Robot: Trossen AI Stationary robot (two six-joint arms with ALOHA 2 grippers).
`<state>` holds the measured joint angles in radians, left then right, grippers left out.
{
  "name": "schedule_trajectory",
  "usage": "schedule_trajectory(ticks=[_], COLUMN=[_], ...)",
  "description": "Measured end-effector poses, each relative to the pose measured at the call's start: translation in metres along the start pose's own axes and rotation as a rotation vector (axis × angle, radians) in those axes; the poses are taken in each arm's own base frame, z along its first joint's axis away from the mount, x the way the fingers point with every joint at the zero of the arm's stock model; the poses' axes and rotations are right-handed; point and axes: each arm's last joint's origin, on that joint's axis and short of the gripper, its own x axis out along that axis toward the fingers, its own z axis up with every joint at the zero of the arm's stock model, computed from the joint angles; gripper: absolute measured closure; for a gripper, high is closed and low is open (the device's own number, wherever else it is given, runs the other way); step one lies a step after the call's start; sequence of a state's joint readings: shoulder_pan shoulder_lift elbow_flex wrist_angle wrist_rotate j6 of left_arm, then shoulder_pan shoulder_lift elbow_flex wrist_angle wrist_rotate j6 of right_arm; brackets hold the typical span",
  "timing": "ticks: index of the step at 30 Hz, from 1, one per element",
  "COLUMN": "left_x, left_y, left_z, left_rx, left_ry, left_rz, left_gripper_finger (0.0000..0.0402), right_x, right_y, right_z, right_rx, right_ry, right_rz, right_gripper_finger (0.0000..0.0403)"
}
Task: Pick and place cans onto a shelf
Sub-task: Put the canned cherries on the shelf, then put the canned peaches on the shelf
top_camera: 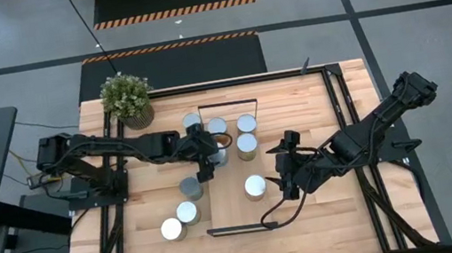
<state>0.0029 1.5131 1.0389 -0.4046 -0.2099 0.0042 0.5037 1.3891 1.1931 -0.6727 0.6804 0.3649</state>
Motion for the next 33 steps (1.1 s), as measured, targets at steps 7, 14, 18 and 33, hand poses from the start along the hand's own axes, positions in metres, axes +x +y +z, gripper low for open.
schedule_trajectory(ticks=[7, 14, 18, 33], left_x=[0.0, 0.0, 0.0, -0.008], left_y=[-0.001, -0.002, -0.002, -0.018], left_z=[0.0, 0.0, 0.0, 0.008], left_rx=[-0.016, 0.011, 0.038, 0.247], left_ry=[0.002, 0.004, 0.002, -0.066], left_rz=[-0.018, -0.034, -0.031, 0.083], left_gripper_finger=[0.0067, 0.0022, 0.0004, 0.0008], right_x=[0.0, 0.0, 0.0, 0.0], right_y=[0.0, 0.0, 0.0, 0.0], right_z=[0.0, 0.0, 0.0, 0.0], right_rx=[0.0, 0.0, 0.0, 0.001], right_ry=[0.0, -0.001, -0.001, -0.002], right_rz=[0.0, 0.0, 0.0, 0.001], right_gripper_finger=[0.0053, 0.0053, 0.0053, 0.0053])
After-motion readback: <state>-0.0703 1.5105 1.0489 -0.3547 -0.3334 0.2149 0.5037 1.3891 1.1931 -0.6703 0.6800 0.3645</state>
